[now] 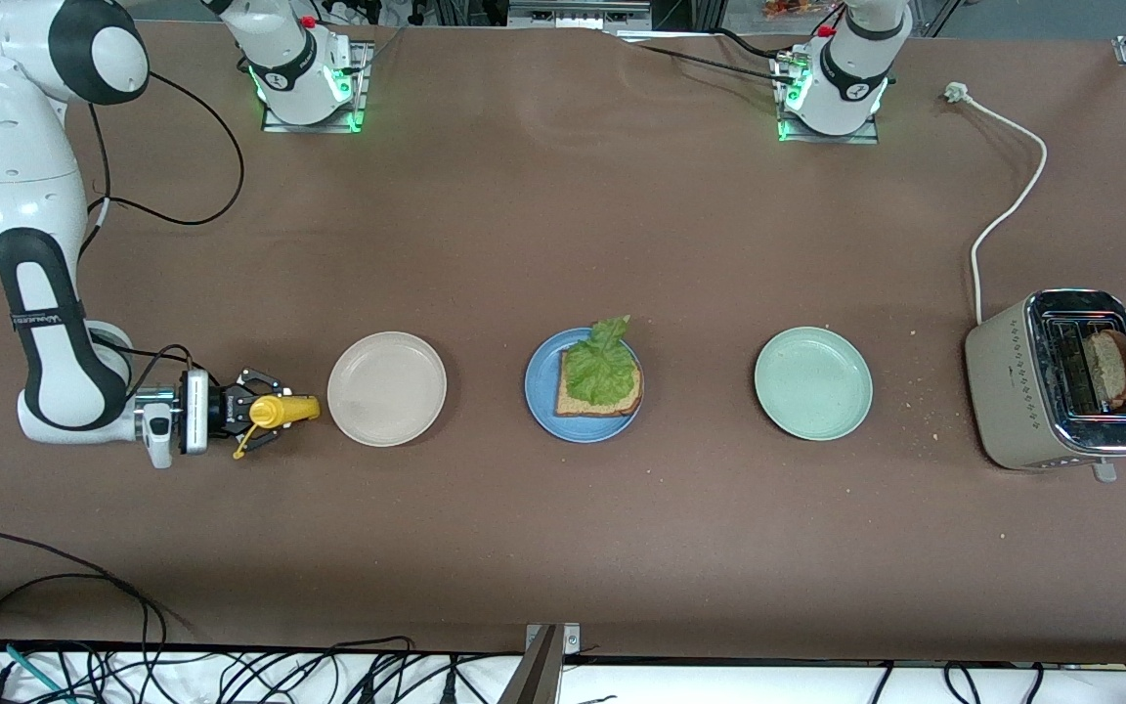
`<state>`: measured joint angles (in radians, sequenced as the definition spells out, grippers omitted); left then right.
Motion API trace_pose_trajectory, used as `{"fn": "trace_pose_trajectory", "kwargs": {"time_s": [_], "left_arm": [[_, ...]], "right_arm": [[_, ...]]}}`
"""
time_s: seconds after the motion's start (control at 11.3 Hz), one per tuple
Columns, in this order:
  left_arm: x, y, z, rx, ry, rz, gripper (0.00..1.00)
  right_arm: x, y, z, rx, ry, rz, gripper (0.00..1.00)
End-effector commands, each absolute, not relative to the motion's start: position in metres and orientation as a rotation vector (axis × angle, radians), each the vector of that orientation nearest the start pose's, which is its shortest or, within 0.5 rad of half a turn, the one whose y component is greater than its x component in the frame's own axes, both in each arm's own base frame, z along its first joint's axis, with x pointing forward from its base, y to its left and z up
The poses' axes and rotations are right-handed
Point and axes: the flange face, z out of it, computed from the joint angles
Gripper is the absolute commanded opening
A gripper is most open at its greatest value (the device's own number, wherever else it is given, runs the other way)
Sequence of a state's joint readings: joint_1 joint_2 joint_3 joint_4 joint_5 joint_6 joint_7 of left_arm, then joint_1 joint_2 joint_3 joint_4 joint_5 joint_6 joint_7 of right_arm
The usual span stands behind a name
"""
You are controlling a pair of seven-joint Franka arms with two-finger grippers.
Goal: Make sandwich in blue plate with both arms
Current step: 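Reach the left gripper into the toaster and grasp the bread slice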
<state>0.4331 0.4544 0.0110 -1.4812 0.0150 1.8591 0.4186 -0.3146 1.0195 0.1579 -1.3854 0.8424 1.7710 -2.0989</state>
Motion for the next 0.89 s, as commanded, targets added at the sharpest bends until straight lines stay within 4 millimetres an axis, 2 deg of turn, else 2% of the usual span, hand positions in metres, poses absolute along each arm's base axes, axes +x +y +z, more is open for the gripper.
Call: {"fn": "trace_pose_trajectory", "kwargs": {"time_s": [0.0,0.09,0.18,0.35,0.53,0.62,0.8], "left_arm": [[0.621,0.287,0.389,-3.189,-0.053,0.133,0.98],[0.623,0.284,0.388,-3.211,-0.087,0.124,0.97],[0.624,0.283,0.382,-3.213,-0.085,0.135,0.87],[0.623,0.285,0.374,-3.216,-0.089,0.154,0.36],[0.623,0.284,0.373,-3.217,-0.075,0.167,0.06],[0.623,0.283,0.374,-3.216,-0.072,0.170,0.00],[0.622,0.280,0.386,-3.221,-0.065,0.188,0.00]], "right_arm": [[0.667,-0.055,0.074,-1.622,-1.439,-0.656,1.00],[0.666,-0.056,0.073,-1.626,-1.439,-0.655,1.00],[0.666,-0.060,0.074,-1.632,-1.440,-0.653,1.00],[0.670,-0.064,0.078,-1.637,-1.453,-0.659,1.00],[0.670,-0.076,0.079,-1.645,-1.472,-0.655,1.00],[0.673,-0.085,0.085,-1.650,-1.485,-0.654,1.00],[0.676,-0.098,0.093,-1.655,-1.509,-0.637,1.00]]}}
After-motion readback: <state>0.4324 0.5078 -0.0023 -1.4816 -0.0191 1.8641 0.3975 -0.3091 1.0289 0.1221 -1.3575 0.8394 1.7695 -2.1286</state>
